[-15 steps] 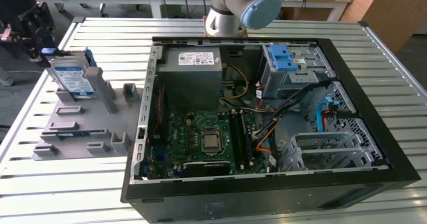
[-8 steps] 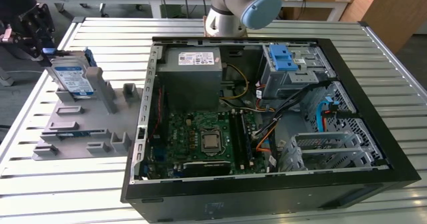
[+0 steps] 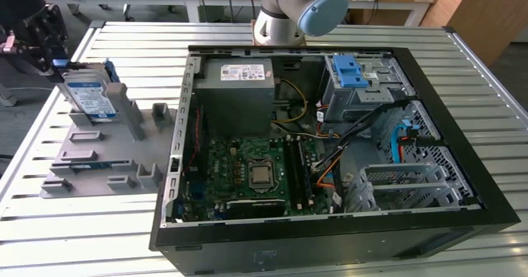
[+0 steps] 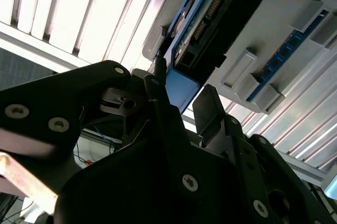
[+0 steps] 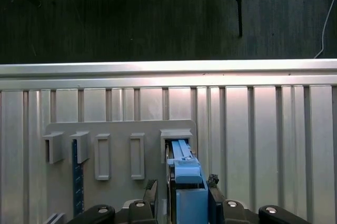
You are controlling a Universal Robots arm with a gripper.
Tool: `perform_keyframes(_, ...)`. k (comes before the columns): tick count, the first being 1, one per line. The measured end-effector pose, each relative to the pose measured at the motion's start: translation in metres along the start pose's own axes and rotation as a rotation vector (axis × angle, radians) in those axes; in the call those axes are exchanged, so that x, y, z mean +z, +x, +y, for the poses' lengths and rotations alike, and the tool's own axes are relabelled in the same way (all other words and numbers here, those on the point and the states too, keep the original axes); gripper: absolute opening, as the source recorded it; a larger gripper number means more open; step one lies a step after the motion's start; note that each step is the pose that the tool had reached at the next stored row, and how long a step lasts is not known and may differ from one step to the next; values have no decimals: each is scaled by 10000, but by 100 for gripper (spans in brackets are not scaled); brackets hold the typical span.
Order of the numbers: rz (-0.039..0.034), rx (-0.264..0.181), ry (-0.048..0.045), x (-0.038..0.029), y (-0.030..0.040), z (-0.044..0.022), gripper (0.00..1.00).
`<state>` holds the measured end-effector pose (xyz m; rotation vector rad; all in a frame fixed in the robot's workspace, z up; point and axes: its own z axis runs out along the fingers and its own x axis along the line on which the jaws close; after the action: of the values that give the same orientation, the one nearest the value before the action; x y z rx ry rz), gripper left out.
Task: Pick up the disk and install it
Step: 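Pick up the disk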
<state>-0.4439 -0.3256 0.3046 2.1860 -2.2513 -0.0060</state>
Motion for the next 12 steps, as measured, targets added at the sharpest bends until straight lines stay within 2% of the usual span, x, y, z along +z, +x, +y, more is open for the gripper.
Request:
perform_keyframes(3,-9,0,-29,27,-1,0,48)
perform_keyframes(9,0,-1,-240,75,-35,-4,48)
perform_keyframes(12,2,1,-278,106,-36,-6,48)
